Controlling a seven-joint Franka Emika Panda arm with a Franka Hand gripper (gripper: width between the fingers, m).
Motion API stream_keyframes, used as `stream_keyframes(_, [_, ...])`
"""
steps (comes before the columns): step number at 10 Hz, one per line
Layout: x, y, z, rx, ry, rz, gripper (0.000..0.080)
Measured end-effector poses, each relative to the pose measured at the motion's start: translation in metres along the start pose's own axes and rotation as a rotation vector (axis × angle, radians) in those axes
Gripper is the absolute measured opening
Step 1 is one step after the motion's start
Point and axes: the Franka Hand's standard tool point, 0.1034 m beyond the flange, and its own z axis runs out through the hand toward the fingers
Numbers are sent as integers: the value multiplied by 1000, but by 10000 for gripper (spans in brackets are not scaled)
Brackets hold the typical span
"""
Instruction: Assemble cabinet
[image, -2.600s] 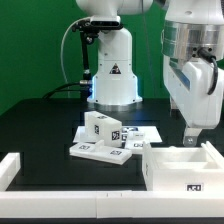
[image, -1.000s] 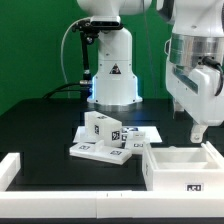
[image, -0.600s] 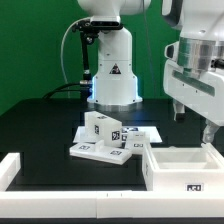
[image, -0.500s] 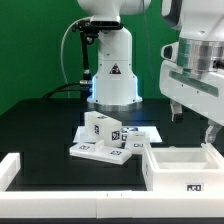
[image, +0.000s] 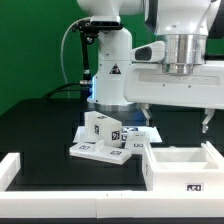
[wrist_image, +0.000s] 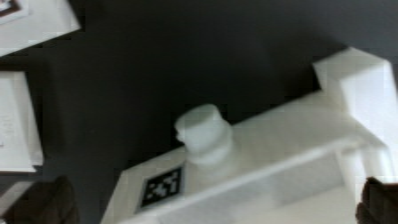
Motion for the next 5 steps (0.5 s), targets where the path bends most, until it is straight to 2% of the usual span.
stream_keyframes(3, [2,-1,0,-2,2,-177,797])
stream_keyframes(5, [-4,2,1,-7,-4,-535,797])
